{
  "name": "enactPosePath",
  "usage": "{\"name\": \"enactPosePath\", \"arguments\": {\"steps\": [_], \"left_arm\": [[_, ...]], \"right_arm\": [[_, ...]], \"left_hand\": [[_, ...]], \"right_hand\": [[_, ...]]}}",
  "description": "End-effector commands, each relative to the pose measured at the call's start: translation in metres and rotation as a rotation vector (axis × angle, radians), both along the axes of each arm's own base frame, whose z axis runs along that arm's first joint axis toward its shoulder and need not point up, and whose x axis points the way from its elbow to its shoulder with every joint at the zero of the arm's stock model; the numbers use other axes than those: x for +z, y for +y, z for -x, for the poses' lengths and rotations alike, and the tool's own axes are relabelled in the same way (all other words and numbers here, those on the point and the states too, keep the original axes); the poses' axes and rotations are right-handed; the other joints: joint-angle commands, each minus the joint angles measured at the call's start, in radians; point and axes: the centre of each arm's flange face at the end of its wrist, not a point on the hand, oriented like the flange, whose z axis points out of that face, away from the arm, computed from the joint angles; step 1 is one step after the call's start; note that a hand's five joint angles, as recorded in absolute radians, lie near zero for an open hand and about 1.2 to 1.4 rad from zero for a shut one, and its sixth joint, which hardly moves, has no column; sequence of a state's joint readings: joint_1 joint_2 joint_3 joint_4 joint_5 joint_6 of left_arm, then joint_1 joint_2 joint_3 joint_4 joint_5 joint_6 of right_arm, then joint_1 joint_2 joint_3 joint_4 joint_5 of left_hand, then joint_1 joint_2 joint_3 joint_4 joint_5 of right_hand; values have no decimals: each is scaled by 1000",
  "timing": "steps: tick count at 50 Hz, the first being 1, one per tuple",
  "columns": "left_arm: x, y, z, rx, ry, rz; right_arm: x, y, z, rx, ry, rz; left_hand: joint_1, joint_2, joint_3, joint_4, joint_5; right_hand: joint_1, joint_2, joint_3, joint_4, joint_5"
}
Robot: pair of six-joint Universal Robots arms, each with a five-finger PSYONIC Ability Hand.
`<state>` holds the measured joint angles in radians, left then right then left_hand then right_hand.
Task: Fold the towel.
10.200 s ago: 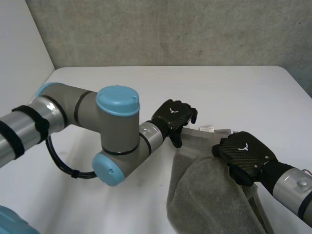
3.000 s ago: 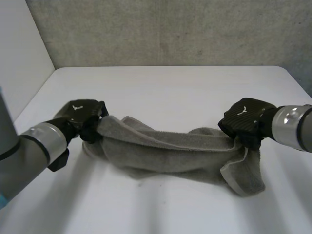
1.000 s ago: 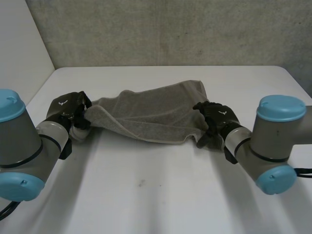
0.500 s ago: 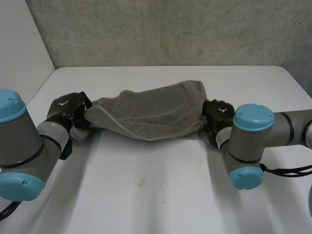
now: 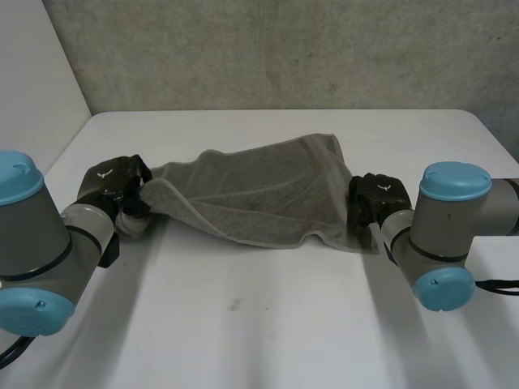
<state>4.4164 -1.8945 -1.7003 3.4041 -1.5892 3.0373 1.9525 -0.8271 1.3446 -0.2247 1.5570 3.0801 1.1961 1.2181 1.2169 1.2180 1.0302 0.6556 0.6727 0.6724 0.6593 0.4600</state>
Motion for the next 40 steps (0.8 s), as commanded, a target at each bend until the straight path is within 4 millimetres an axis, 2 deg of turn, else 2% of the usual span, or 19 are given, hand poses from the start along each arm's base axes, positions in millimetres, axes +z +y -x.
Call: {"name": "enactPosePath", "arguments": {"steps": [1, 8, 10, 13, 17, 20, 24, 28, 34, 37, 40], "left_arm": [[-1, 1, 0, 0, -1, -2], [-1, 1, 0, 0, -3, -4], [-1, 1, 0, 0, -1, -4], [-1, 1, 0, 0, -3, -4], [-2, 1, 0, 0, -2, -5], [-2, 1, 0, -2, -3, -5], [-1, 0, 0, -2, 0, -1], [0, 0, 0, 0, 0, 0], [0, 0, 0, 0, 0, -1], [0, 0, -1, 1, 0, -1], [0, -1, -1, 3, 0, 0]], "right_arm": [[12, 7, 2, -14, -43, -22], [17, 18, 4, -9, -42, -30], [16, 23, 2, 1, -41, -38], [15, 24, 2, 1, -50, -43], [14, 24, 0, 4, -64, -50], [11, 28, -8, 23, -81, -57], [2, 39, -28, 81, -102, -77], [-4, 41, -38, 105, -108, -77], [-12, 34, -51, 122, -115, -61], [-13, 30, -55, 119, -114, -47], [-15, 24, -55, 101, -105, -30]], "left_hand": [[200, 178, 179, 178, 192], [200, 178, 179, 178, 192], [200, 178, 179, 178, 192], [200, 178, 179, 178, 192], [200, 178, 179, 178, 192], [200, 178, 179, 178, 192], [200, 178, 179, 178, 192], [200, 178, 179, 178, 192], [200, 178, 179, 178, 192], [200, 178, 179, 178, 192], [200, 178, 179, 178, 192]], "right_hand": [[-106, -124, -123, -110, -85], [-239, -256, -256, -243, -218], [-385, -402, -402, -389, -364], [-456, -473, -473, -460, -435], [-450, -467, -467, -454, -429], [-436, -453, -452, -439, -415], [-415, -432, -432, -419, -394], [-403, -420, -420, -407, -382], [-353, -371, -370, -357, -332], [-227, -244, -244, -231, -206], [101, 83, 84, 97, 122]]}}
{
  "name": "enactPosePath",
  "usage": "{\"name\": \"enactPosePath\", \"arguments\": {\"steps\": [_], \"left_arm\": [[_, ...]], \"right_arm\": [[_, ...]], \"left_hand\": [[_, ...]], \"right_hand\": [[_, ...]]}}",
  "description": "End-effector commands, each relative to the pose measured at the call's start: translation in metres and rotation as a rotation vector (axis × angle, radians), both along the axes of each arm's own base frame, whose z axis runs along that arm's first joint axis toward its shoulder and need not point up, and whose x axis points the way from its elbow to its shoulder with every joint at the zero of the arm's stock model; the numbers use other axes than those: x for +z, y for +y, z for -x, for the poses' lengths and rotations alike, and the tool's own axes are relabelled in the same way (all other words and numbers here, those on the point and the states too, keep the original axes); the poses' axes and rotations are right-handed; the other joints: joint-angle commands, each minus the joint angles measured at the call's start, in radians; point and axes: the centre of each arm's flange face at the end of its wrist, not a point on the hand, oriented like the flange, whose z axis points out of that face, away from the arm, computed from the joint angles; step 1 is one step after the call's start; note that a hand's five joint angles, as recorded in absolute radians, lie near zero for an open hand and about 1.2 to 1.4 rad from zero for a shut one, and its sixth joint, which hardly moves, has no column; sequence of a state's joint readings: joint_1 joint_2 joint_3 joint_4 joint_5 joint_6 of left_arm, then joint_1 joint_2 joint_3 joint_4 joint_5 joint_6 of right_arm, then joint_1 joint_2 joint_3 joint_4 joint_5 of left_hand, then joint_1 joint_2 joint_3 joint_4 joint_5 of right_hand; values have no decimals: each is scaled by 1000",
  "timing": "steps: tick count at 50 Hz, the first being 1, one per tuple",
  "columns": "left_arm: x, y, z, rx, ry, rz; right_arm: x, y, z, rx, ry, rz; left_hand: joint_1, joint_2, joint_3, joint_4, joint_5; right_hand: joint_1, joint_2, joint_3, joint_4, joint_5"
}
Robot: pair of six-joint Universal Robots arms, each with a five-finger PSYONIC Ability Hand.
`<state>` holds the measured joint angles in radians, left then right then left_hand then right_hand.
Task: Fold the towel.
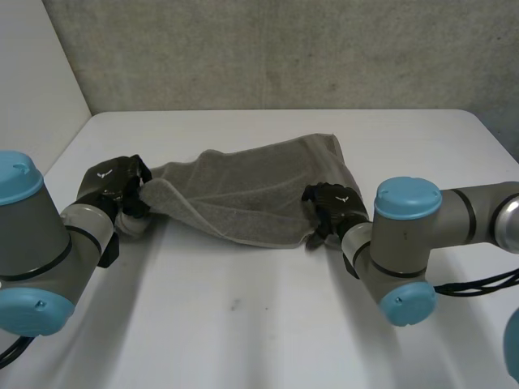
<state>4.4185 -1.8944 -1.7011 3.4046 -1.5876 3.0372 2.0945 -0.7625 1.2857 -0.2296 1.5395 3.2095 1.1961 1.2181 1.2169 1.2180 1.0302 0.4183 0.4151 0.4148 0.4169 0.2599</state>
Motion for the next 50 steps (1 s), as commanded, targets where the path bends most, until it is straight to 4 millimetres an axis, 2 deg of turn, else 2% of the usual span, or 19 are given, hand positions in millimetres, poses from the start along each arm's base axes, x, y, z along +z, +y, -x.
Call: {"name": "enactPosePath", "arguments": {"steps": [1, 3, 7, 21, 22, 23, 24, 25, 29, 31, 32, 34, 37, 39, 41, 43, 45, 46, 50], "left_arm": [[0, -1, -1, 2, 0, 1], [0, -1, -1, 2, 0, 1], [0, -1, -2, 5, -1, 1], [-1, -2, -4, 12, -2, -5], [-1, -2, -4, 11, -3, -3], [-1, -2, -4, 13, -1, -4], [-1, -2, -4, 13, -1, -4], [0, -2, -5, 15, -1, -2], [0, -1, -4, 12, -2, -7], [-2, 2, -3, 6, -5, -18], [-2, 2, -3, 6, -5, -18], [-6, 9, -1, -7, -11, -33], [-5, 13, -1, -10, -13, -35], [0, 24, 1, -26, -15, -32], [1, 31, 1, -34, -20, -38], [0, 38, 0, -39, -29, -50], [-1, 45, -1, -46, -45, -66], [-4, 52, -2, -53, -63, -85], [-15, 77, -3, -96, -128, -141]], "right_arm": [[-3, -10, -4, -22, 9, 29], [0, -15, 0, -76, 31, 60], [1, -19, 8, -131, 75, 93], [12, -23, 26, -167, 142, 117], [14, -25, 32, -178, 141, 115], [16, -28, 37, -190, 140, 117], [16, -28, 37, -191, 140, 117], [20, -31, 42, -203, 136, 122], [33, -35, 52, -217, 121, 141], [55, -40, 59, -199, 81, 193], [55, -40, 59, -199, 81, 193], [80, -44, 63, -144, 46, 254], [92, -43, 65, -98, 57, 276], [106, -37, 67, 12, 156, 303], [110, -32, 67, 65, 229, 303], [109, -26, 68, 116, 312, 290], [106, -17, 77, 188, 483, 258], [106, -17, 77, 188, 484, 258], [90, 6, 85, 340, 702, 195]], "left_hand": [[200, 178, 179, 178, 192], [200, 178, 179, 178, 192], [200, 178, 179, 178, 192], [200, 178, 179, 178, 192], [200, 178, 179, 178, 192], [200, 178, 179, 178, 192], [200, 178, 179, 178, 192], [200, 178, 179, 178, 192], [200, 178, 179, 178, 192], [200, 178, 179, 178, 192], [200, 178, 179, 178, 192], [200, 178, 179, 178, 192], [200, 178, 179, 178, 192], [200, 178, 179, 178, 192], [200, 178, 179, 178, 192], [200, 178, 179, 178, 192], [200, 178, 179, 178, 192], [200, 178, 179, 178, 192], [200, 178, 179, 178, 192]], "right_hand": [[339, 342, 342, 340, 323], [447, 451, 451, 449, 431], [488, 492, 492, 490, 472], [462, 466, 466, 464, 446], [532, 535, 536, 533, 516], [722, 725, 725, 723, 706], [724, 727, 727, 725, 707], [975, 979, 979, 977, 959], [978, 981, 981, 979, 962], [978, 981, 981, 979, 962], [978, 981, 981, 979, 962], [978, 981, 981, 979, 962], [978, 981, 981, 979, 962], [978, 981, 981, 979, 962], [978, 981, 981, 979, 962], [978, 981, 981, 979, 962], [978, 981, 981, 979, 962], [978, 981, 981, 979, 962], [978, 981, 981, 979, 962]]}}
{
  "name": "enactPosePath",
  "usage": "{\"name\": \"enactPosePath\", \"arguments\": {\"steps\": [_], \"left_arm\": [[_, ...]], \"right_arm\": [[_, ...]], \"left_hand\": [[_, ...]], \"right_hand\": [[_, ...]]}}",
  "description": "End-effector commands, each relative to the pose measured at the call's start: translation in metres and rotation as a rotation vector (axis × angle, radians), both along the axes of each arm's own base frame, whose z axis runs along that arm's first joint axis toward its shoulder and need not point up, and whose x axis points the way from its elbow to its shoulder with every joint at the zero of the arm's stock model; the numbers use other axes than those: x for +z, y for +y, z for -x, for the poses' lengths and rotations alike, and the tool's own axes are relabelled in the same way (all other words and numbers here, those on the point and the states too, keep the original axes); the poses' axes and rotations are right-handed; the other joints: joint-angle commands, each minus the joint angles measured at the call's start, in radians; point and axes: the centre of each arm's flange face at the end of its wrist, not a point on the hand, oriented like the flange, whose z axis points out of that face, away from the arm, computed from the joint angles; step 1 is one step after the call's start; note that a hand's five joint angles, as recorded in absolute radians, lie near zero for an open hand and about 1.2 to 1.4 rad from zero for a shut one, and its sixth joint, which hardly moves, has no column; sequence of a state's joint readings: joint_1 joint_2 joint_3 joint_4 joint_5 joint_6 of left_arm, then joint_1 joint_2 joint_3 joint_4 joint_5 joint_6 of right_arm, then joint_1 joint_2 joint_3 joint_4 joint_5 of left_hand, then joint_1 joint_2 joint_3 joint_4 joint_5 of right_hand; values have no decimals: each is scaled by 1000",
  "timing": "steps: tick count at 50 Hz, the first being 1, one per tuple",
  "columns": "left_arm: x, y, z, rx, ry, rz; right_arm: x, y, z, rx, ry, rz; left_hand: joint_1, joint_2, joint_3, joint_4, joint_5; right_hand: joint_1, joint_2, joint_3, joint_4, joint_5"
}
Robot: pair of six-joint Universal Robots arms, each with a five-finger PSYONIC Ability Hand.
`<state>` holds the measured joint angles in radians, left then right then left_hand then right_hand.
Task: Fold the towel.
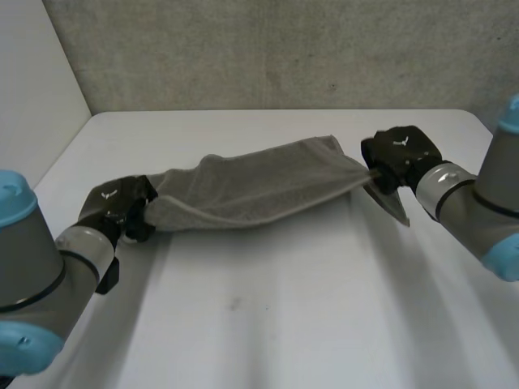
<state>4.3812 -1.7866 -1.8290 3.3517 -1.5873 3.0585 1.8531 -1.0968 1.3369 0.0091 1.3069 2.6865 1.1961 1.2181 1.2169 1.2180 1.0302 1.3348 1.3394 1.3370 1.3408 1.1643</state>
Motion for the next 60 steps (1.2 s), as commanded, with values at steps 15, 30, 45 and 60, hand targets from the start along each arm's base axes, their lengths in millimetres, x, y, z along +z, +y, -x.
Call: {"name": "enactPosePath", "arguments": {"steps": [15, 30, 45, 60], "left_arm": [[-22, 64, 1, -160, -259, -139], [12, 23, 22, -299, -314, 49], [-39, 5, 39, -512, -509, -84], [-53, -1, 41, -577, -643, -49]], "right_arm": [[-45, 45, 12, 208, 466, -88], [-54, 44, 12, 201, 459, -57], [-66, 43, 11, 206, 462, -75], [-71, 40, 10, 206, 460, -69]], "left_hand": [[-798, -820, -818, -820, -806], [-789, -811, -810, -811, -798], [-695, -717, -716, -717, -704], [-648, -670, -669, -670, -657]], "right_hand": [[61, 57, 59, 56, 57], [61, 57, 59, 56, 57], [61, 57, 59, 56, 57], [61, 57, 59, 56, 57]]}}
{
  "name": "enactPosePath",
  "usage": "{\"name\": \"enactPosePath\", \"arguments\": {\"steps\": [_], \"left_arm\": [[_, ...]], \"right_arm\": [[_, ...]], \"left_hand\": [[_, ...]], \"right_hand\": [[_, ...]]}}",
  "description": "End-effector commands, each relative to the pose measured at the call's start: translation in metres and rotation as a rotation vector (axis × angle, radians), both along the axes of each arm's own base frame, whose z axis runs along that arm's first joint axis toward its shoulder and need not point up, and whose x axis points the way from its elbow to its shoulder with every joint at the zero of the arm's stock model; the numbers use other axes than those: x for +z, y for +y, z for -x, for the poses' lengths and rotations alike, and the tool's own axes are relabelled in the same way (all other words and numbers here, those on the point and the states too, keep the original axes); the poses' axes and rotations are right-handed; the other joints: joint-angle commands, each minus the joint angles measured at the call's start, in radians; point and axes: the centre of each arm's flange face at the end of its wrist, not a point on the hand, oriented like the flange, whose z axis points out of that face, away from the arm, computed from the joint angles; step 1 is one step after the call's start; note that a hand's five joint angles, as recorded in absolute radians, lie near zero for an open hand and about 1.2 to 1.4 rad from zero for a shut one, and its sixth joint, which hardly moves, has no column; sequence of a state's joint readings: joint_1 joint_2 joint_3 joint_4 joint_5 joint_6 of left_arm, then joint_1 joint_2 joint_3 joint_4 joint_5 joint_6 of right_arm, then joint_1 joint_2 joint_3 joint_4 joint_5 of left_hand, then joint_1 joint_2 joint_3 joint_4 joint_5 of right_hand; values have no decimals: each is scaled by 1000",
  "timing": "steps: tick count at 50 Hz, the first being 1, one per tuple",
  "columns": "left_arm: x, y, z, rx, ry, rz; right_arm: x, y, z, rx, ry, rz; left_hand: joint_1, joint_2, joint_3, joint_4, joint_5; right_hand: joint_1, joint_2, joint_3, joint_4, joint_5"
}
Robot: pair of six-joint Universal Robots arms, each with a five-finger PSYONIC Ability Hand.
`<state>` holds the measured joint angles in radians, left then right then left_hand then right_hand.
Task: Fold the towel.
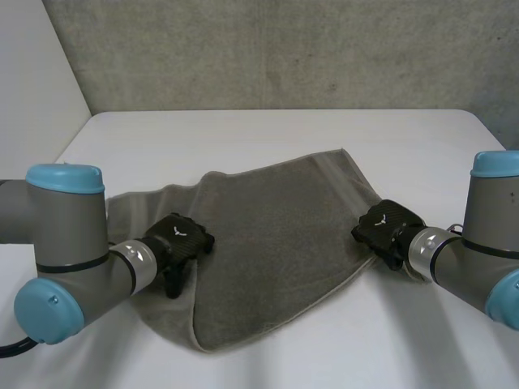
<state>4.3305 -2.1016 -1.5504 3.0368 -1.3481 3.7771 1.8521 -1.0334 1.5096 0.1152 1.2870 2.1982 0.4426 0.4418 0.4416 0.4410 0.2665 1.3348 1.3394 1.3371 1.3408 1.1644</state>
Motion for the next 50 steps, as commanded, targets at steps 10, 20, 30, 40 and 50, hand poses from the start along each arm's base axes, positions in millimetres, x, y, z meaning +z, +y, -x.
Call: {"name": "enactPosePath", "arguments": {"steps": [10, 20, 30, 40, 50], "left_arm": [[-6, 6, -4, -13, -42, -2], [5, 10, -10, 24, -54, 31], [8, 21, -15, 32, -43, 34], [9, 27, -19, 39, -36, 48], [15, 31, -24, 49, -29, 68]], "right_arm": [[-2, -4, 0, -1, -4, 19], [-2, -4, 0, -2, -3, 22], [-5, -5, 0, 1, 2, 18], [-9, -5, 0, 1, 8, 11], [-8, -6, 0, -1, 7, 12]], "left_hand": [[598, 599, 599, 600, 600], [628, 629, 629, 630, 630], [511, 512, 512, 513, 513], [376, 377, 377, 377, 377], [434, 435, 435, 436, 436]], "right_hand": [[61, 57, 59, 56, 57], [61, 57, 59, 56, 57], [61, 57, 59, 56, 57], [61, 57, 59, 56, 57], [61, 57, 59, 56, 57]]}}
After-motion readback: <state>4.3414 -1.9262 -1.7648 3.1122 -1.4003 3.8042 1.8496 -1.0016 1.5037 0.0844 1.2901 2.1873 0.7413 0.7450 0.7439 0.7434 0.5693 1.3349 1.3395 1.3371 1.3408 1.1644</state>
